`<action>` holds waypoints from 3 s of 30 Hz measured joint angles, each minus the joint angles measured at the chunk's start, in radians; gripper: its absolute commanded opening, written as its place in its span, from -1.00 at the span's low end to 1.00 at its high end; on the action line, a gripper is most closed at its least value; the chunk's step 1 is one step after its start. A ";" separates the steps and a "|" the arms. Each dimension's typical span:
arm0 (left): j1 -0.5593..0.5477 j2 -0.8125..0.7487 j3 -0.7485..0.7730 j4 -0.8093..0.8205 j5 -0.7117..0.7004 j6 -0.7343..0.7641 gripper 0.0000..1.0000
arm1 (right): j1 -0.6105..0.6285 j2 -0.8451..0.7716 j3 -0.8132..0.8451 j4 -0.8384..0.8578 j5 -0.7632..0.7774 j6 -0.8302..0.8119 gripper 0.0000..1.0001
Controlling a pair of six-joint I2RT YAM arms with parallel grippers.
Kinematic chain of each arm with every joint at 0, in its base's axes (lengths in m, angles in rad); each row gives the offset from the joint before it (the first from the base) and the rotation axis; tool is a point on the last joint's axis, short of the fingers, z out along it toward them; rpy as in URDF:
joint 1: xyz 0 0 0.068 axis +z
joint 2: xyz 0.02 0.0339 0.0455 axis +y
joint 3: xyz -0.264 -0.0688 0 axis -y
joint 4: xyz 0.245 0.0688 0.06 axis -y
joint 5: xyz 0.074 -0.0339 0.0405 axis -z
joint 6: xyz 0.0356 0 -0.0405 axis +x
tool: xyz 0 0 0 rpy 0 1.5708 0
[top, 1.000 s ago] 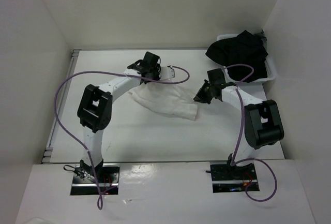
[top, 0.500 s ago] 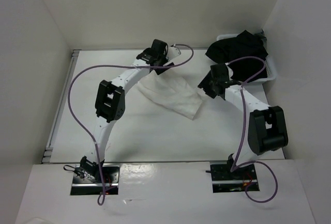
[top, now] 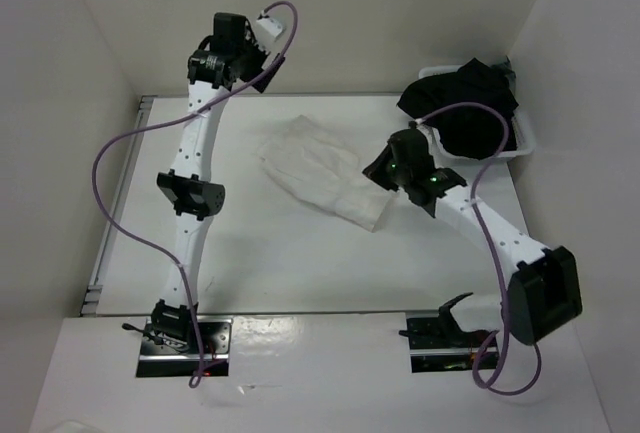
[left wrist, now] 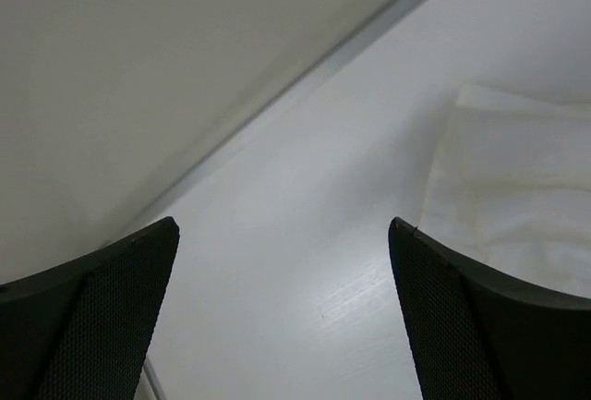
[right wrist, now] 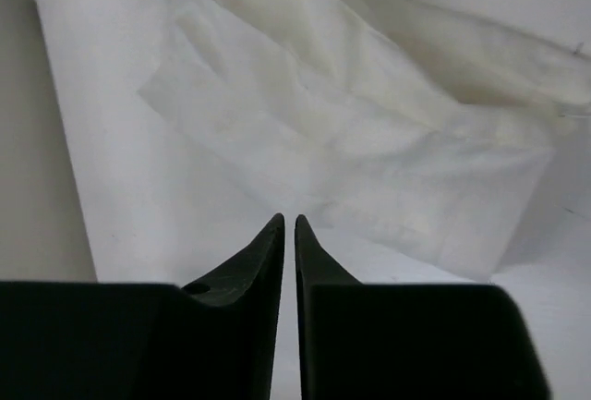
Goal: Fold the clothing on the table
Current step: Fold the skirt
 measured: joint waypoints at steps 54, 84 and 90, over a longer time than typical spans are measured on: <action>-0.126 -0.964 -0.821 -0.060 0.222 -0.081 0.43 | -0.114 0.510 0.076 0.129 -0.095 -0.100 -0.81; -0.257 -1.484 -2.221 0.757 -0.164 -0.251 0.98 | 0.195 0.518 0.420 0.097 0.006 -0.187 0.00; -0.212 -1.522 -2.221 0.749 -0.182 -0.258 0.98 | 0.225 0.897 0.708 -0.005 0.047 -0.190 -0.03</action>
